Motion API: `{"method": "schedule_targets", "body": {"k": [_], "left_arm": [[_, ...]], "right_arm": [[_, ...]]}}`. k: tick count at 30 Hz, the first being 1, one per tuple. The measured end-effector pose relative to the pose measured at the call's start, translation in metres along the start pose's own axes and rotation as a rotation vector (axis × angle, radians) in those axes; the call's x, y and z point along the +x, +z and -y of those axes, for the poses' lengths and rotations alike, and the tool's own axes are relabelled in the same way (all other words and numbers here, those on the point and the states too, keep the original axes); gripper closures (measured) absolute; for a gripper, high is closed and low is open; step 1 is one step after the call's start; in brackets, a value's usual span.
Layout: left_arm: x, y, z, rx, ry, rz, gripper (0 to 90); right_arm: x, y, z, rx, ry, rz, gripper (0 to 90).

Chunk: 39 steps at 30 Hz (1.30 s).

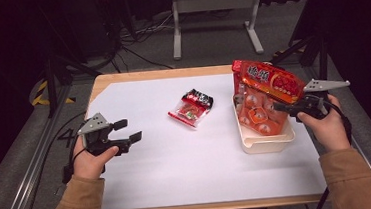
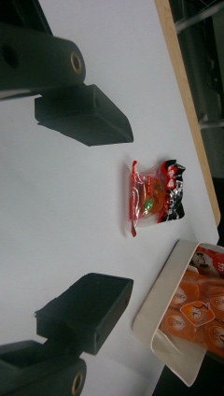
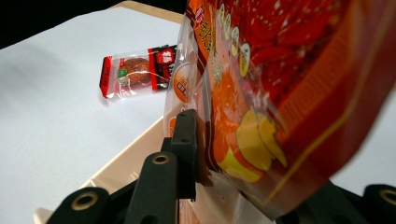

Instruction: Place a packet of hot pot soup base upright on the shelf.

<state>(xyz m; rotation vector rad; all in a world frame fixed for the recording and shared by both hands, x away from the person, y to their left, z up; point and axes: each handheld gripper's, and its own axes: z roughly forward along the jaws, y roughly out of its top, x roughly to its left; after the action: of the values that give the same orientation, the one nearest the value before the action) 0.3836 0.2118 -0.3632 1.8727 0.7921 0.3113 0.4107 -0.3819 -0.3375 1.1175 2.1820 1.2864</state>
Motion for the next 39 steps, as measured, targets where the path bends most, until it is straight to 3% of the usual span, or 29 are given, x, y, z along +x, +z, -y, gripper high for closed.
{"method": "schedule_targets", "body": {"k": [8, 11, 19, 29, 39], "left_arm": [[0.000, 0.002, 0.000, -0.003, -0.008, 0.006, 26.1], [0.001, 0.001, 0.000, -0.002, -0.012, 0.003, 26.1], [0.002, 0.001, 0.000, -0.006, -0.005, 0.004, 26.0], [0.002, 0.004, 0.000, -0.006, -0.007, 0.011, 26.0], [0.002, 0.007, -0.002, -0.005, 0.002, 0.014, 26.0]], "right_arm": [[0.001, -0.001, 0.003, -0.009, -0.009, 0.002, 69.8], [0.001, -0.001, 0.003, -0.016, -0.015, 0.026, 66.3], [0.001, -0.009, 0.004, -0.093, 0.004, 0.054, 39.3], [0.003, -0.033, 0.015, -0.108, 0.031, 0.108, 35.2], [0.026, -0.061, 0.025, -0.160, 0.052, 0.182, 35.3]]}}
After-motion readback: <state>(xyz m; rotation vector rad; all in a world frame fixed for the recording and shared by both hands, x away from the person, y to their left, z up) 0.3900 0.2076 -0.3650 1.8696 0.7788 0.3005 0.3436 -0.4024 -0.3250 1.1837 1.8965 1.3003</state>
